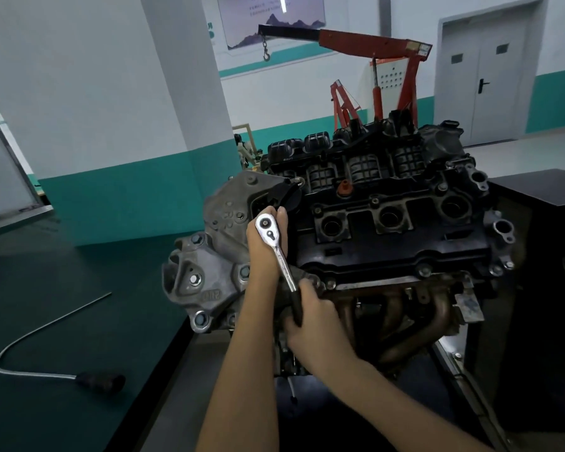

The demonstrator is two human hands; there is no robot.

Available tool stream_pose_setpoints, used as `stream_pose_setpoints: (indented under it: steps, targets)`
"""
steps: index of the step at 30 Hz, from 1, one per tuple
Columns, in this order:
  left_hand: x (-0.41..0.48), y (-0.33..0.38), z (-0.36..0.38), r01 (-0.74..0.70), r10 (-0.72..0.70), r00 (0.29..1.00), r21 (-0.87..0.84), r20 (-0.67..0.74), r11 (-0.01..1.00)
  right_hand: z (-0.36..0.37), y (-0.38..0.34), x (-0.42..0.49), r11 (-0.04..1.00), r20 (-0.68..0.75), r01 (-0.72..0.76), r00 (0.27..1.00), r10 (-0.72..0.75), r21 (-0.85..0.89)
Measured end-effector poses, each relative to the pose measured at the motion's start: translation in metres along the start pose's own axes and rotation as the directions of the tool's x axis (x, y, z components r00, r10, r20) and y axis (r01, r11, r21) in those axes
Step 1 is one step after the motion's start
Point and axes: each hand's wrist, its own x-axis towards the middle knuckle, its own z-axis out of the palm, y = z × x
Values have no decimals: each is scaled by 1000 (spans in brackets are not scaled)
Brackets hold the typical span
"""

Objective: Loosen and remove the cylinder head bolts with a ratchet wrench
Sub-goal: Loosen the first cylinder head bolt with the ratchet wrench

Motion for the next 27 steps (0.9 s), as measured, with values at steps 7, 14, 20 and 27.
stream_pose_setpoints:
  steps: [7, 14, 20, 27]
  targets:
    - [2, -6, -1, 125, -125, 992, -52, 0, 991, -81, 17, 39, 949, 242, 158, 966, -91, -272]
    - [1, 1, 0, 140, -140, 990, -147, 12, 979, -141, 4, 105, 546, 330, 427, 904, -271, -721]
    - [0, 2, 3, 132, -136, 990, -110, -36, 985, -56, 14, 20, 954, 117, 113, 990, -83, -279]
    - [-1, -2, 1, 125, -132, 990, -109, -56, 986, -35, 10, 15, 975, 121, 54, 992, -28, -217]
